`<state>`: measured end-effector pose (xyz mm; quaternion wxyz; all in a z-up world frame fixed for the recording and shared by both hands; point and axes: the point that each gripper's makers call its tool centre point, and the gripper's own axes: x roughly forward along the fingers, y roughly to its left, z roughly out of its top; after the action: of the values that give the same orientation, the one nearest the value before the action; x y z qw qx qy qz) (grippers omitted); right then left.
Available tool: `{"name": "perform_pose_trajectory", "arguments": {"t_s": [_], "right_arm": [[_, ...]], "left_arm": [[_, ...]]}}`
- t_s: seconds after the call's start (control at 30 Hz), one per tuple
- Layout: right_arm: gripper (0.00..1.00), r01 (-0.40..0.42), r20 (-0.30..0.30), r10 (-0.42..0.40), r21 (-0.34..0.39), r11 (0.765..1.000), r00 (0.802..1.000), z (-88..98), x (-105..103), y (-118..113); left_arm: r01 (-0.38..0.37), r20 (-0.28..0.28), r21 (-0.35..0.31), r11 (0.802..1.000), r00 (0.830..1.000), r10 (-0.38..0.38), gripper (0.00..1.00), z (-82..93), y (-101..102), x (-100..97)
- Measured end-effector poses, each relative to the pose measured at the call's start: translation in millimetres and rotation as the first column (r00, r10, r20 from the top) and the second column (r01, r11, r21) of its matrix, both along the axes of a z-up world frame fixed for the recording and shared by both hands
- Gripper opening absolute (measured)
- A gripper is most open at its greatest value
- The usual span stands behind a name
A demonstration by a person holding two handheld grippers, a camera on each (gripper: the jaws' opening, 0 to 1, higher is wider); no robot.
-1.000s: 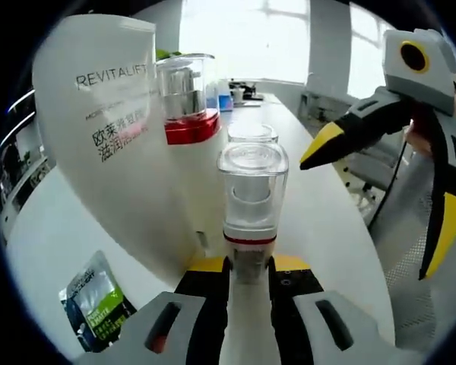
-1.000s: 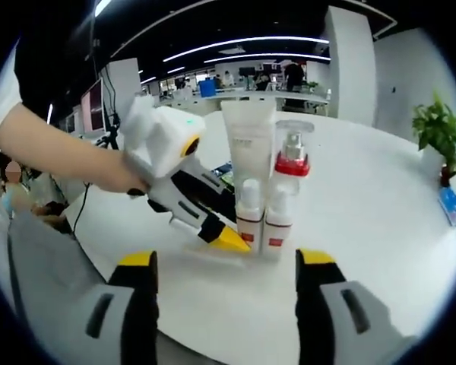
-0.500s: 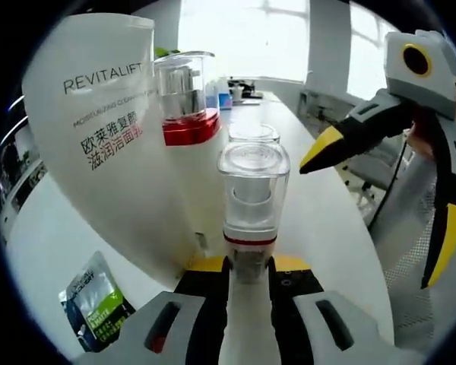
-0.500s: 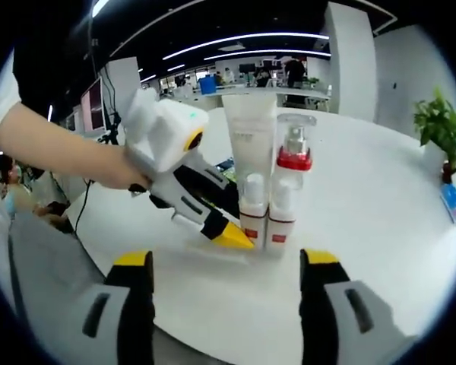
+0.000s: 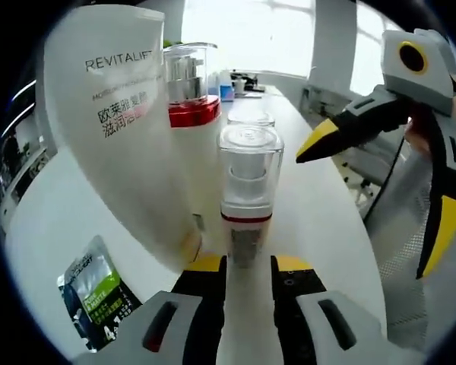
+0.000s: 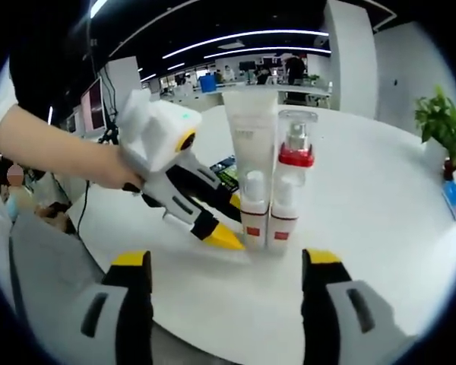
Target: Arrange the skincare products in the storage area until every visible bottle or jar stands upright without overlapping.
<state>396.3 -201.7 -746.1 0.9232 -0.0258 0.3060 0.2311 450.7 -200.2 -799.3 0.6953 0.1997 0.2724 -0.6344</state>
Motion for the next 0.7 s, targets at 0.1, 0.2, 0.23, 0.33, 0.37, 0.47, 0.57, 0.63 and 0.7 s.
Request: {"name": "perform_pose_trajectory", "arguments": {"t_s": [0.1,0.2,0.23,0.33,0.37,0.47,0.57,0.63,0.7], "right_arm": [[0.82,-0.004,-0.001,0.004,0.0,1.0,1.0,0.2,-1,1],[0.83,-0.01,0.0,0.01,-0.001,1.0,1.0,0.4,-1,2],[0.84,-0.011,0.0,0.011,-0.002,1.0,1.0,0.5,-1,2],[0.86,-0.019,0.002,0.019,-0.003,1.0,1.0,1.2,-2,3],[0.86,-0.021,0.002,0.021,-0.003,1.0,1.0,1.4,-2,4],[0.88,-0.03,0.005,0.03,0.003,1.0,1.0,2.4,-3,6],[0.91,-0.044,0.0,0.044,0.0,0.999,0.999,1.6,-4,8],[0.92,-0.053,-0.004,0.053,-0.004,0.999,0.999,1.0,-5,9],[0.93,-0.063,-0.004,0.063,-0.008,0.998,0.998,1.0,-6,11]], "left_arm": [[-0.009,-0.004,0.008,1.0,1.0,0.009,0.23,-0.5,6,-1.6],[-0.022,-0.013,0.013,1.0,1.0,0.023,0.25,0.8,13,-4.5],[-0.027,-0.017,0.013,1.0,0.999,0.027,0.26,1.3,15,-5.3],[-0.056,-0.032,0.012,0.998,0.998,0.056,0.3,4.0,24,-7.4],[-0.063,-0.035,0.011,0.998,0.997,0.064,0.31,4.6,27,-7.9],[-0.105,-0.06,0.028,0.994,0.993,0.106,0.38,4.3,38,-10.1],[-0.136,-0.074,0.034,0.99,0.988,0.138,0.42,3.8,49,-12.9],[-0.157,-0.085,0.04,0.987,0.983,0.16,0.43,3.3,57,-15.1],[-0.181,-0.101,0.05,0.982,0.977,0.186,0.46,3.5,65,-18.7]]}}
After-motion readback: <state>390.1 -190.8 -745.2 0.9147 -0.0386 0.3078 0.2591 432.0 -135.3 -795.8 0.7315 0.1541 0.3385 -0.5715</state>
